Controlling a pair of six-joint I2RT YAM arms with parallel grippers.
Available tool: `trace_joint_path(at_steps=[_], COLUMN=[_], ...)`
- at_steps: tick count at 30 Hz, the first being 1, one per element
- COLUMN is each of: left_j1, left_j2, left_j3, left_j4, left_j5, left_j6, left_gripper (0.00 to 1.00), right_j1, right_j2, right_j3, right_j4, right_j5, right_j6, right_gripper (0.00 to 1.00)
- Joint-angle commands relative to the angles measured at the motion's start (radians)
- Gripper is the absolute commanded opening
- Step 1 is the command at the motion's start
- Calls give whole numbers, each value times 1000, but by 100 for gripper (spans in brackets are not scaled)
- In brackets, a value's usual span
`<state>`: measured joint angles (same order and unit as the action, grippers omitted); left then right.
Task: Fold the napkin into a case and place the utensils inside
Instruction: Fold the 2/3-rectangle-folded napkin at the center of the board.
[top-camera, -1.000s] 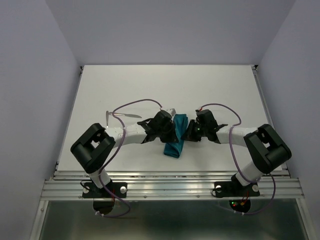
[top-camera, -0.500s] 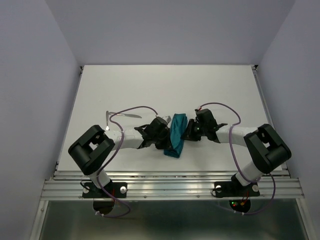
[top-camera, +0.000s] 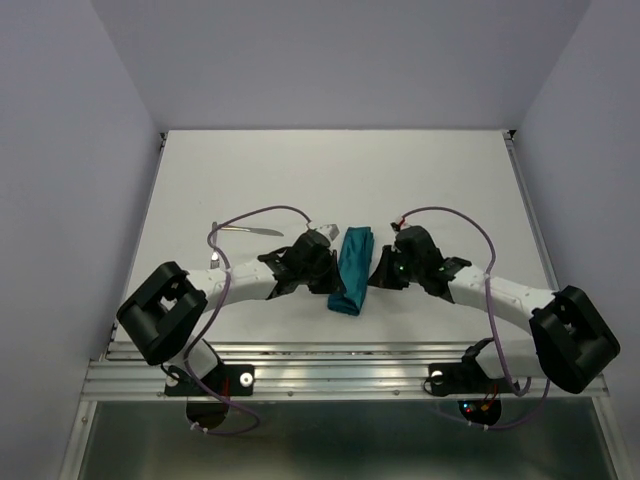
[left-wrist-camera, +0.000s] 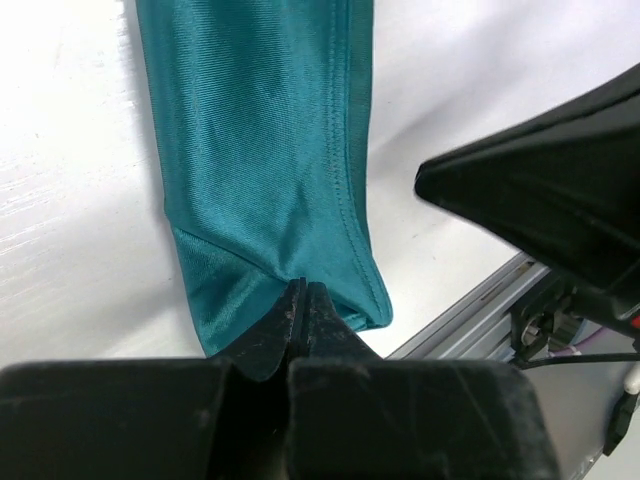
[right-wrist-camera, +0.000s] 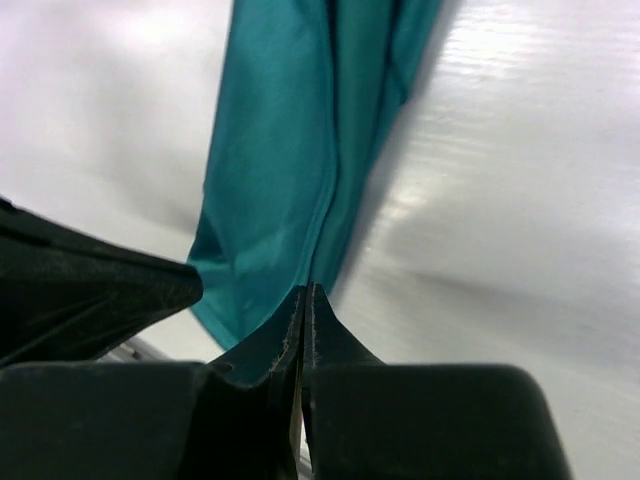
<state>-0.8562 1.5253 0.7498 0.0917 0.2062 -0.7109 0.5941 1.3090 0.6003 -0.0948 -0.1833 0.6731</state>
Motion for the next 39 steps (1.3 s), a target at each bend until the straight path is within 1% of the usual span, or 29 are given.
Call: trace_joint_path(at_steps=[1, 6, 8, 12, 18, 21, 24, 26, 27, 29, 30, 31, 32, 33, 34, 35, 36, 39], left_j1=[0, 0, 0, 0, 0, 0, 0, 0, 0, 0, 0, 0, 0, 2, 2, 2, 2, 2], left_j2=[-59, -85, -90, -53, 12, 15, -13, -56, -92, -129, -146, -171, -178, -183, -186, -177, -168, -93], left_j3=[5, -46, -84, -122, -144, -142, -136, -118, -110, -72, -55, -14, 9, 34, 60, 109, 134, 236], left_j4=[-23, -21, 11, 48, 97, 97, 66, 18, -1, -71, -90, -154, -179, -199, -219, -240, -245, -268], left_j5=[-16, 13, 42, 62, 61, 58, 39, 7, -7, -56, -77, -120, -142, -162, -180, -197, -215, -254], left_j6=[5, -15, -19, -30, -39, -41, -39, -33, -32, -15, -9, 5, 5, 22, 31, 40, 60, 85], left_gripper=[0, 0, 0, 0, 0, 0, 0, 0, 0, 0, 0, 0, 0, 2, 4, 6, 9, 13], right_j1=[52, 93, 105, 124, 147, 147, 147, 147, 147, 147, 127, 107, 86, 34, 7, -20, -77, -132], right_j2=[-33, -8, -4, 25, 116, 168, 148, 113, 70, 20, -19, -30, -37, -45, -45, -42, -34, 22], right_j3=[-5, -4, -7, -16, -40, -45, -39, -25, -4, 16, 27, 53, 67, 79, 91, 117, 131, 197], right_j4=[-6, 0, 9, 41, 83, 83, 52, 18, -26, -49, -69, -77, -85, -91, -91, -92, -92, -92], right_j5=[-53, -100, -123, -159, -177, -151, -118, -46, 40, 119, 148, 178, 192, 217, 226, 237, 237, 238], right_j6=[-26, -47, -53, -55, -64, -75, -86, -102, -99, -110, -113, -118, -118, -118, -118, -115, -113, -110], right_gripper=[1, 1, 1, 1, 1, 1, 1, 1, 1, 1, 1, 1, 1, 1, 2, 4, 4, 5])
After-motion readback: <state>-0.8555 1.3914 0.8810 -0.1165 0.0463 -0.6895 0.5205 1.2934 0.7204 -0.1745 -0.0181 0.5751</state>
